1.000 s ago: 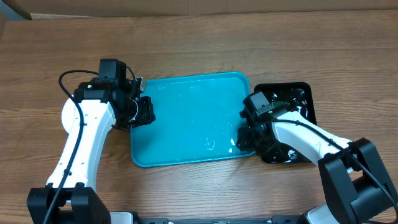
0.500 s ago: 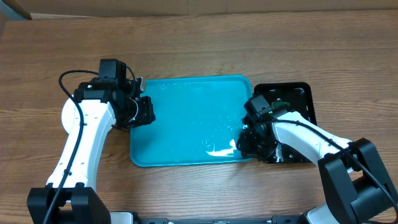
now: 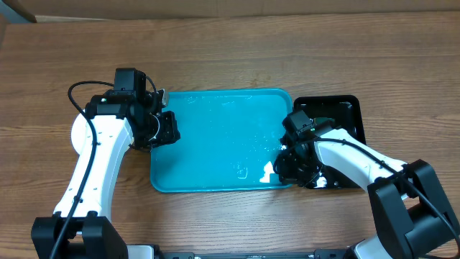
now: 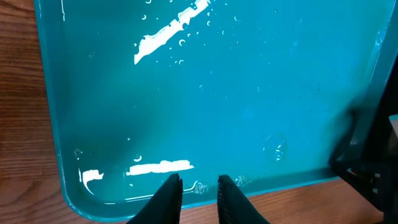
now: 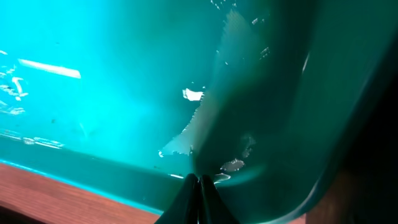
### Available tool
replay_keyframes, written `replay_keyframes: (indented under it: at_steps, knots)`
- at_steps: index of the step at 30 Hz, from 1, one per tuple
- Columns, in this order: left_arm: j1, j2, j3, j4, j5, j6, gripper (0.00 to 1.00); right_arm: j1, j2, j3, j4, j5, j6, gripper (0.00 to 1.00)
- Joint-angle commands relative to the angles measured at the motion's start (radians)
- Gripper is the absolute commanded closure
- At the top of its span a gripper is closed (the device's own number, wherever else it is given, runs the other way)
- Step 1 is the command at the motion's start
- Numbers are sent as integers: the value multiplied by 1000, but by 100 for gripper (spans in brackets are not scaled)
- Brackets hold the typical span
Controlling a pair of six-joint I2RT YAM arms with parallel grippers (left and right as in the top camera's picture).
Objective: Clean dirty plates on tray and stack at the side
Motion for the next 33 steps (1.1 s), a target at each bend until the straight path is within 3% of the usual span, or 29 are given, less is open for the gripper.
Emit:
replay_keyframes:
  at_steps: [1,4,8,9,10,11,15,16,17,18,22,29,31,33]
  knots:
    - [-6,-16,-5,2,-11,19,77,1,-48,98,-4,-3,-26,96]
    - [-6,-16,-5,8,-14,19,71,-9,-67,201,-26,50,-24,96]
    - [-5,-16,-5,13,-15,20,51,-54,-72,360,-72,140,-24,96]
    - [-5,-16,-5,12,-22,20,48,-71,-72,389,-79,145,-26,90]
    - [-5,-16,-5,8,-32,19,47,-91,-72,419,-89,146,-30,75]
    - [-5,-16,-5,2,-41,19,45,-113,-72,446,-103,146,-32,67]
    - [-4,-16,-5,-62,-72,10,43,-210,-72,517,-202,145,-54,64]
    - [-3,-16,-5,-83,-83,7,31,-236,-76,522,-227,145,-54,57]
    - [-3,-17,-5,-100,-95,6,8,-262,-82,521,-246,146,-54,50]
    - [-3,-19,-5,-119,-117,-2,0,-287,-87,521,-264,146,-54,45]
    - [-4,-50,-7,-182,-206,-23,0,-355,-129,507,-315,146,-69,36]
    - [-5,-234,-11,-180,-227,-3,0,-377,-334,366,-277,221,-77,27]
    - [-5,-309,-21,-164,-237,1,0,-375,-422,305,-233,221,-77,20]
    - [-5,-389,-45,-142,-251,1,0,-375,-525,235,-180,220,-77,4]
